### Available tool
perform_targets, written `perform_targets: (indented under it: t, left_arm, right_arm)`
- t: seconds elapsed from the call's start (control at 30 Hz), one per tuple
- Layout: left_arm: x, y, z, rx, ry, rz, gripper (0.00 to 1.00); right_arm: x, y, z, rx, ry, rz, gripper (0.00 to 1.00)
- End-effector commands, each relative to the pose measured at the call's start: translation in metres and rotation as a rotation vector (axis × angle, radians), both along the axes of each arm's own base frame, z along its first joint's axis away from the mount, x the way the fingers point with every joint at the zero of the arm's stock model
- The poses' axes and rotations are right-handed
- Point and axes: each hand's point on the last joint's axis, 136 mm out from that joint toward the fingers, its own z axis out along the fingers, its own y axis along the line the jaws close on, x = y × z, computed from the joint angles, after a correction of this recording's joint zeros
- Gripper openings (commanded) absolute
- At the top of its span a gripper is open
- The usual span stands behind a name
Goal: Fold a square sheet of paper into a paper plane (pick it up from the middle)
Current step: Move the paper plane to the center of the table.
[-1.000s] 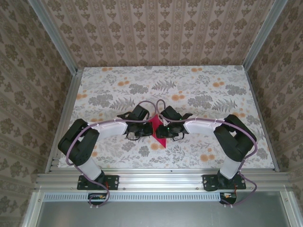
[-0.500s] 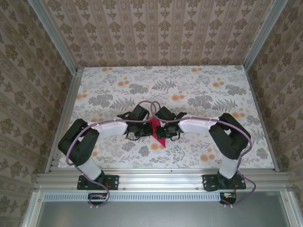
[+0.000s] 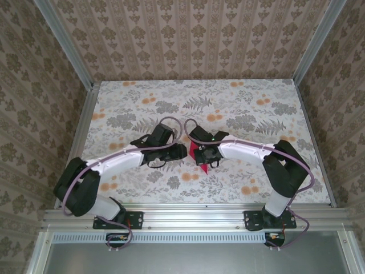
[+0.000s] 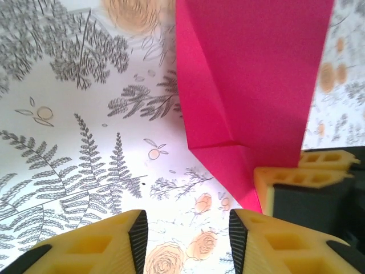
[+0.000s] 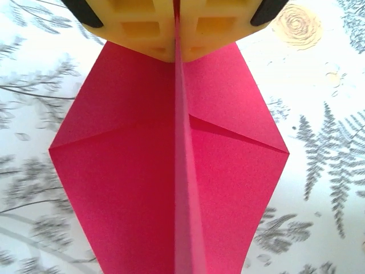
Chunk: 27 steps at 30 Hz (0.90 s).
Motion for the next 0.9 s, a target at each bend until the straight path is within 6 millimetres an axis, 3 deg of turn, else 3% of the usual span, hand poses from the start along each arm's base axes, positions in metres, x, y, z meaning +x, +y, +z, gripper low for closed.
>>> perform_targets:
  t: [0.0, 0.3, 0.4, 0.53, 0.87]
  left_arm:
    - [-0.003, 0.026, -0.006, 0.072, -0.011, 0.069, 0.46]
    - [-0.01, 0.055, -0.012, 0.099, -0.015, 0.144, 0.46]
    - [-0.01, 0.058, -0.013, 0.1, -0.013, 0.148, 0.46]
    - [-0.01, 0.058, -0.013, 0.098, -0.01, 0.148, 0.46]
    - [-0.009, 0.058, -0.015, 0.105, 0.002, 0.146, 0.46]
  right_arm:
    - [0.002, -0.029, 0.002, -0.121, 0.001, -0.092, 0.09]
    - [0.006, -0.017, -0.025, -0.092, 0.058, -0.114, 0.14]
    - [0.002, -0.02, -0.035, -0.112, 0.081, -0.12, 0.2]
    - [0.0, -0.021, -0.04, -0.117, 0.092, -0.117, 0.2]
    - [-0.013, -0.026, -0.067, -0.152, 0.158, -0.104, 0.14]
